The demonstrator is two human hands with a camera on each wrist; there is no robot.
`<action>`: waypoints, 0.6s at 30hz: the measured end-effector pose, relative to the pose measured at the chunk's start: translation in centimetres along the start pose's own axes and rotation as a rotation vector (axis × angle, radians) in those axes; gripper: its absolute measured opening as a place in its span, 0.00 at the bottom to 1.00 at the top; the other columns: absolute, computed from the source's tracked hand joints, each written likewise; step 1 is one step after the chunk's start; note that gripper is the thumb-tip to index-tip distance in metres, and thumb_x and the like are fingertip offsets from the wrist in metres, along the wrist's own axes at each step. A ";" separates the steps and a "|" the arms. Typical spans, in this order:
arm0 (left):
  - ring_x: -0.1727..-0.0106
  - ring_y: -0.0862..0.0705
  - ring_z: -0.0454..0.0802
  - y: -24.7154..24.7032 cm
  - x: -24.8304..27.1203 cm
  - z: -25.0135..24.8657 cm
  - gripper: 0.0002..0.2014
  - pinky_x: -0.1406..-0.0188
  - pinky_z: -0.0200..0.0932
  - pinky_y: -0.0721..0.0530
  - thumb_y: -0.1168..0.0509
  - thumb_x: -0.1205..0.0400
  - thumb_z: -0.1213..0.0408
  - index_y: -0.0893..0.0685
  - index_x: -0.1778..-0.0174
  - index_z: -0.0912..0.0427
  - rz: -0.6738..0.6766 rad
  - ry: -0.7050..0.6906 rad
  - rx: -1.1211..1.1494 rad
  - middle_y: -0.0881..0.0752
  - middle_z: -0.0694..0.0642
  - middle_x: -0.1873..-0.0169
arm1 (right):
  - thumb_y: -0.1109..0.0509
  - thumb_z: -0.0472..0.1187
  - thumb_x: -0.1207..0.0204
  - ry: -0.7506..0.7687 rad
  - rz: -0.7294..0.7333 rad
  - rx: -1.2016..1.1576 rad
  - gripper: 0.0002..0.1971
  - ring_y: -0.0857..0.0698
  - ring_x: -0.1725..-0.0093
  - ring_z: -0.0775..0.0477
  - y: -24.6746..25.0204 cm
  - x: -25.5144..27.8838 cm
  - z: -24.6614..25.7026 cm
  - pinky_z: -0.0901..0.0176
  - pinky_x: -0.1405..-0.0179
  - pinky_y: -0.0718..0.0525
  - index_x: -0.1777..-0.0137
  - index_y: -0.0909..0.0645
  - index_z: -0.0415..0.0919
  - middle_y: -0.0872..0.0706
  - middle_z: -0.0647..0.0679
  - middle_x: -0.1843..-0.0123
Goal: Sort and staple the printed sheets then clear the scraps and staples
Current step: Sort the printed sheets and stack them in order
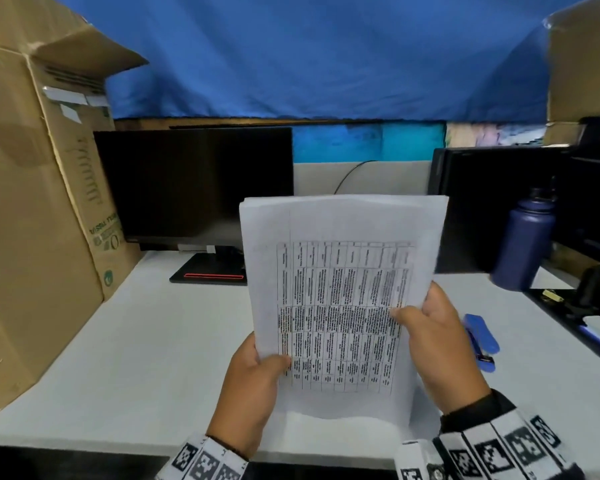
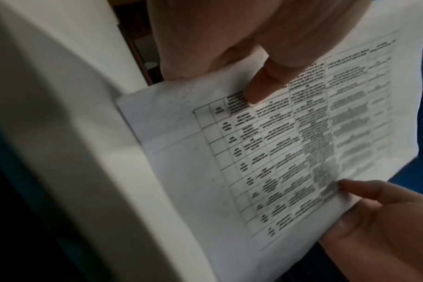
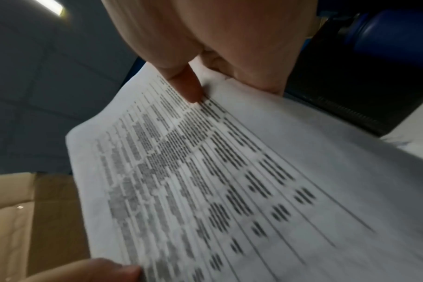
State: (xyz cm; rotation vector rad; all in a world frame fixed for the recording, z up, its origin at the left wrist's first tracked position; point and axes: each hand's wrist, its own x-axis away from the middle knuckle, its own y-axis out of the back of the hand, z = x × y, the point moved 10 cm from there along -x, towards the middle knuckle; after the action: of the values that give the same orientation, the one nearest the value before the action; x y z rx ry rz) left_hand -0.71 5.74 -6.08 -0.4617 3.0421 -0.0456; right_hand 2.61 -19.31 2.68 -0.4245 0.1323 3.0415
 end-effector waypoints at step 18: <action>0.58 0.08 0.42 0.9 0.7 2.1 0.07 0.64 0.31 0.17 0.29 0.18 0.72 0.10 0.53 0.55 -0.100 -0.017 -0.173 0.06 0.43 0.62 | 0.40 0.28 0.19 -0.174 0.009 0.020 0.19 0.15 0.49 0.56 -1.5 0.8 -5.1 0.64 0.61 0.23 0.39 0.23 0.53 0.13 0.58 0.48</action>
State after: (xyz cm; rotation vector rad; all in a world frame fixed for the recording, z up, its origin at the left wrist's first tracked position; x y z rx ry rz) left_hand -1.48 6.33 -8.28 -0.6217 3.0175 0.2170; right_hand 3.32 -18.28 -2.57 -0.1569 0.1554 3.0652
